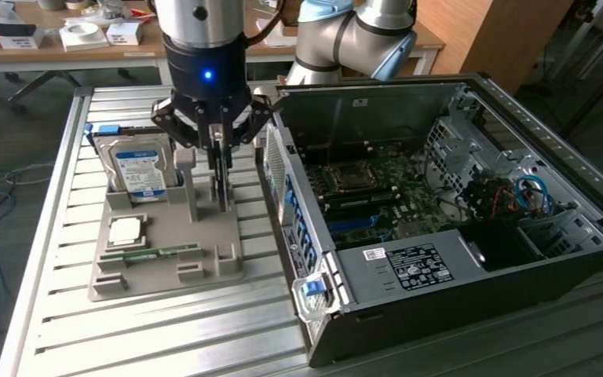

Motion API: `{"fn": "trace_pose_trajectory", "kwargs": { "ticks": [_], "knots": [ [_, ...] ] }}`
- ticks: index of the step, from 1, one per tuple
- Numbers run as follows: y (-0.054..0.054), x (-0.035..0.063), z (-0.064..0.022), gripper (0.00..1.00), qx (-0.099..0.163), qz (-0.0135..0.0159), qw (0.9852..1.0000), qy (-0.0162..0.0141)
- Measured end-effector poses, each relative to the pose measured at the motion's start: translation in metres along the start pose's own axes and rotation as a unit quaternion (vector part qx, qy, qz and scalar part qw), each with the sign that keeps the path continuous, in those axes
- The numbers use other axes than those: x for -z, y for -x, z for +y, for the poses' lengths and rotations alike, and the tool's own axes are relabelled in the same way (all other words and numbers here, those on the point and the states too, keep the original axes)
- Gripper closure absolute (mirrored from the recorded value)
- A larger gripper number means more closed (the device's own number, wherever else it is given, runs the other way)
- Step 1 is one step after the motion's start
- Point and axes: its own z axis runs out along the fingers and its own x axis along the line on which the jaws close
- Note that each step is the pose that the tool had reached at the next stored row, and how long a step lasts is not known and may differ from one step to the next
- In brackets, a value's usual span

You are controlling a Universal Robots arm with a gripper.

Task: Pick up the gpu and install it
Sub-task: 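Pick up the gpu and move the gpu toward the slot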

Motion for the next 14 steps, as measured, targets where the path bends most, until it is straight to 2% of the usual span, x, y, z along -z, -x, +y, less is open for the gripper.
{"fn": "trace_pose_trajectory", "kwargs": {
  "ticks": [10, 14],
  "knots": [
    [0.001, 0.0198, 0.0013, 0.74, 0.000, -0.0067, 1.0000, 0.0041],
    [0.001, 0.0298, 0.0020, 0.74, 0.000, -0.0080, 1.0000, 0.0047]
  ]
}}
